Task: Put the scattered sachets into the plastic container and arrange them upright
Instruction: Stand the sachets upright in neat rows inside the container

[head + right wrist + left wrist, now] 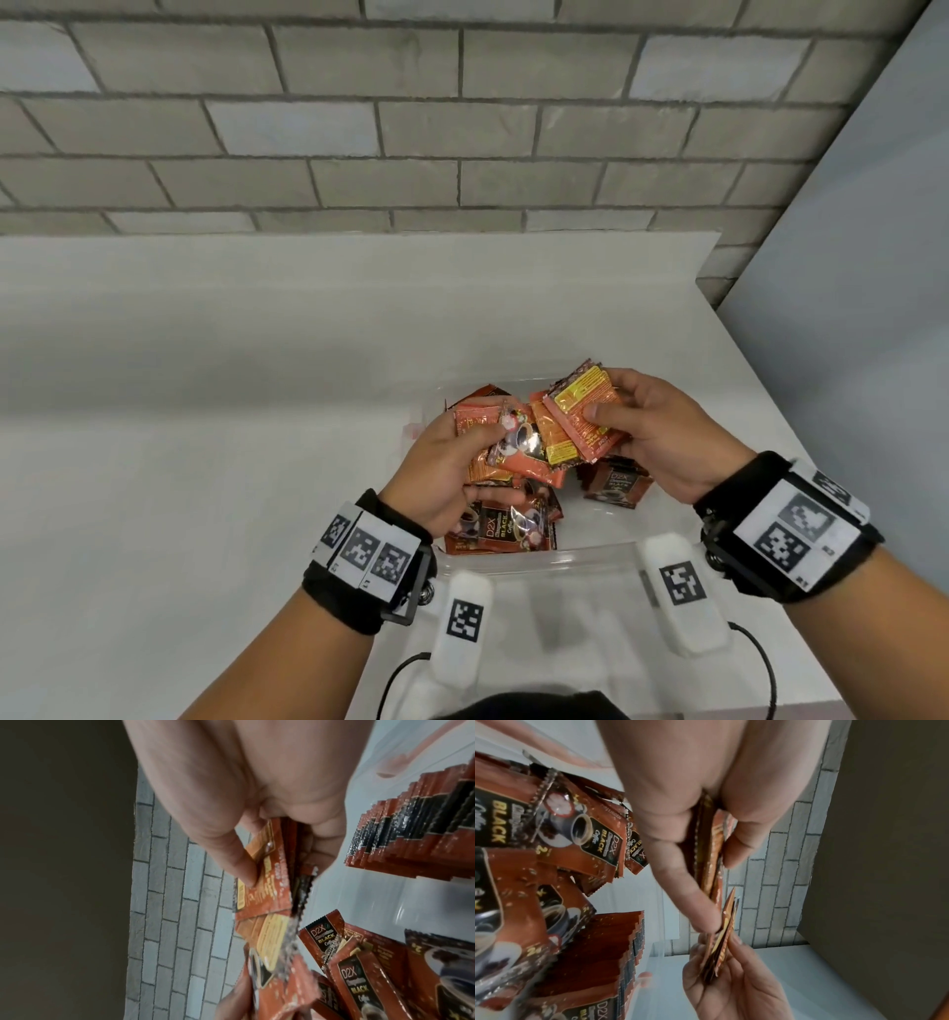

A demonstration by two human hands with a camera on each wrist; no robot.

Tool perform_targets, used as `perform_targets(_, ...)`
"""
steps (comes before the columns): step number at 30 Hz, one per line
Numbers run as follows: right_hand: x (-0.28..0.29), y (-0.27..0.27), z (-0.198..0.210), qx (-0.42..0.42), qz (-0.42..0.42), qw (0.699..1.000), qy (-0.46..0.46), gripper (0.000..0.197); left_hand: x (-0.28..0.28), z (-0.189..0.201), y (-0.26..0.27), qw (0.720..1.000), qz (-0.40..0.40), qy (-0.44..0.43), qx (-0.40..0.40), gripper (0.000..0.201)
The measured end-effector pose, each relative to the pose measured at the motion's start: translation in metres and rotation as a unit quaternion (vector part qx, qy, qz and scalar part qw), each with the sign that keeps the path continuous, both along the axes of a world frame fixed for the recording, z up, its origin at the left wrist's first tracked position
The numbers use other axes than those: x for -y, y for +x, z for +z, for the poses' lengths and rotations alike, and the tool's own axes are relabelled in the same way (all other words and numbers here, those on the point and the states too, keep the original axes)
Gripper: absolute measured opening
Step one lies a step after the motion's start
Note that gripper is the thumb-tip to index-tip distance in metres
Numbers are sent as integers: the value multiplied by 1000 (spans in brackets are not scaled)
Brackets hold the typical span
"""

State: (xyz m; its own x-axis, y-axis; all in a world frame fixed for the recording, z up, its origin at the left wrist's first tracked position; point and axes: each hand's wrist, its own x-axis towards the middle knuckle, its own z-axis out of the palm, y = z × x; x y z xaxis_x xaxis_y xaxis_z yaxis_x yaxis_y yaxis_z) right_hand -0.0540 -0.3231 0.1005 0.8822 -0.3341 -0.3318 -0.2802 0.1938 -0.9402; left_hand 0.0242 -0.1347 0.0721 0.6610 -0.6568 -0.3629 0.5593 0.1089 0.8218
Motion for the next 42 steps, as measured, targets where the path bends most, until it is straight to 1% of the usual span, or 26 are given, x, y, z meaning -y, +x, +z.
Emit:
perform_targets(3,-7,-1,0,-18,55,998,-18,25,1,-1,-2,999,-12,11,36,30)
perform_targets(6,-11,-2,0,-34,99,993,-59,23,5,-1,-4,999,-14,16,34,21)
perform_targets(9,-10,-4,1,-29,88,994,-52,22,3,0,-2,1000,-10,-12,-18,22)
perform_targets(11,-7,-6,1,-20,66,997,-25,24,2,0,-1,997,-7,-44,-62,25)
perform_targets(13,-5,-7,0,-12,48,999,19,25,1,-1,-2,995,3,-64,-74,31)
perform_targets(15,-5,-8,0,-3,29,997,71,26,2,-2,-3,995,17,-80,-54,43)
perform_targets(16,-4,-8,-1,-1,17,995,95,26,3,-2,-4,995,17,-86,-36,44)
perform_targets(18,-6,-8,-2,-2,-7,991,133,26,5,-3,-6,995,13,-99,5,37)
perform_targets(20,-8,-8,-3,-3,-21,987,158,24,9,-5,-8,994,27,-96,37,31)
perform_targets(24,-13,-7,-2,-9,-17,988,156,21,13,-5,-10,993,44,-59,94,28)
perform_targets(27,-13,-7,0,-16,-10,993,118,22,13,-6,-10,995,41,-40,86,20)
perform_targets(30,-12,-9,5,-18,6,997,78,22,12,-2,-9,998,34,-45,23,30)
perform_targets(33,-16,-11,8,-24,38,998,52,22,14,0,-13,999,-1,-28,19,37)
perform_targets(35,-20,-11,9,-23,55,997,47,23,17,0,-18,999,-25,-12,42,44)
perform_targets(37,-24,-11,10,-25,70,996,52,24,21,-1,-24,995,-41,13,88,53)
perform_targets(39,-27,-11,11,-26,77,994,67,25,23,0,-28,988,-29,50,141,55)
perform_targets(40,-29,-11,12,-26,81,994,73,26,25,-1,-29,985,-24,60,162,60)
perform_targets(42,-30,-10,12,-19,86,993,76,26,26,-3,-26,979,-23,60,192,78)
